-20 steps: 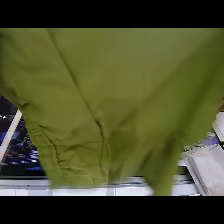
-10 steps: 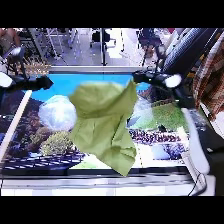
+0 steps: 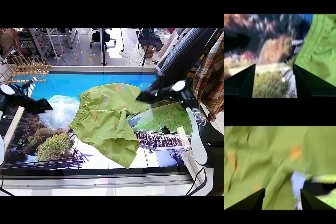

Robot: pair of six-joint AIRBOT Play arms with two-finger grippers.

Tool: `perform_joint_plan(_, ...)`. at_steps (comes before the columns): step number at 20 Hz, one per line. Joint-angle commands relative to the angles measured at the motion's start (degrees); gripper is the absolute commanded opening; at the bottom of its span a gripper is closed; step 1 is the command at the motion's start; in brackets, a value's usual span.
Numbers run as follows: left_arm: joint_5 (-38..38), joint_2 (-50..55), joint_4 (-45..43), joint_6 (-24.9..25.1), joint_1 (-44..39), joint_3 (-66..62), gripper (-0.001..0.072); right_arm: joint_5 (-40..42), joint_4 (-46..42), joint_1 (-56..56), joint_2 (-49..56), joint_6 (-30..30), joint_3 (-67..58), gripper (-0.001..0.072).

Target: Fold the clothes and pants, and hang the long-sleeved shirts on hangers.

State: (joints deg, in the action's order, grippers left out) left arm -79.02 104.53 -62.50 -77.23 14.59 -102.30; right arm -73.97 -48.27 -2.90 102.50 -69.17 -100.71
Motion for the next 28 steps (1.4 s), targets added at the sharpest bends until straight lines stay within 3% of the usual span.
perform_joint_plan(1, -7.5, 0.4, 1.6, -0.8, -3.0, 4.2, 0.0502, -15.1, -2.1, 3.2, -4.5, -4.4, 11.0, 0.0535)
perform_joint_plan(3, -8.7, 0.3, 2.8, -0.8, -5.9, 6.0, 0.0502, -11.0, -4.6, 9.6, -6.0, -6.7, 17.3, 0.0691)
perform_joint_plan(8, -11.9, -2.1, 3.2, -0.8, -9.5, 6.1, 0.0502, 7.9, -19.7, 22.6, -3.2, -23.8, 20.7, 0.0689)
perform_joint_plan(9, -11.9, -2.8, 3.3, -0.8, -9.6, 6.1, 0.0502, 9.6, -23.7, 23.5, -2.2, -29.0, 20.7, 0.0614)
perform_joint_plan(10, -11.9, -3.6, 3.5, -0.8, -9.6, 6.1, 0.0501, 10.0, -27.5, 23.6, -1.8, -30.4, 20.7, 0.0434)
perform_joint_plan(11, -11.9, -4.2, 3.5, -0.8, -9.6, 6.1, 0.0501, 9.9, -30.2, 23.1, -2.2, -30.0, 20.0, 0.0105)
perform_joint_plan(12, -12.0, -4.6, 3.5, -0.8, -9.6, 6.1, 0.0502, 9.9, -32.9, 22.5, -3.4, -27.6, 18.7, 0.0012)
perform_joint_plan(13, -12.2, -4.8, 3.4, -0.7, -9.6, 6.1, 0.0502, 10.1, -38.3, 21.5, -5.3, -26.9, 16.7, 0.0010)
perform_joint_plan(16, -12.1, -4.8, 3.5, -0.8, -10.0, 7.3, 0.0501, 16.3, -52.8, 15.0, -10.1, -25.8, 10.3, 0.0009)
perform_joint_plan(17, -11.5, -4.7, 3.4, -0.7, -10.3, 8.4, 0.0502, 19.7, -52.0, 11.4, -10.3, -25.7, 8.6, 0.0009)
perform_joint_plan(19, -9.9, -4.5, 3.4, -0.7, -11.2, 10.7, 0.0502, 24.5, -42.2, 4.9, -9.8, -25.0, 8.5, 0.0011)
perform_joint_plan(20, -9.0, -4.4, 3.4, -0.7, -11.3, 11.6, 0.0502, 21.7, -33.4, 2.6, -8.9, -18.0, 8.5, 0.0129)
perform_joint_plan(21, -8.5, -4.3, 3.4, -0.7, -11.5, 12.3, 0.0502, 16.1, -24.6, 1.6, -8.3, -7.4, 8.5, 0.0334)
perform_joint_plan(22, -8.6, -4.1, 3.4, -0.8, -11.5, 12.5, 0.0502, 9.4, -17.6, 1.5, -7.8, 1.3, 8.8, 0.0388)
perform_joint_plan(23, -8.6, -4.1, 3.4, -0.7, -11.5, 12.5, 0.0502, 4.3, -13.6, 2.4, -7.7, 4.7, 9.6, 0.0396)
perform_joint_plan(26, -8.7, -4.1, 3.4, -0.8, -11.4, 12.5, 0.0502, -6.6, -14.1, 9.0, -7.7, 6.1, 11.9, 0.0491)
perform_joint_plan(28, -8.9, -4.1, 3.4, -0.8, -11.4, 12.5, 0.0502, -8.1, -19.4, 14.9, -7.8, 7.4, 13.7, 0.0506)
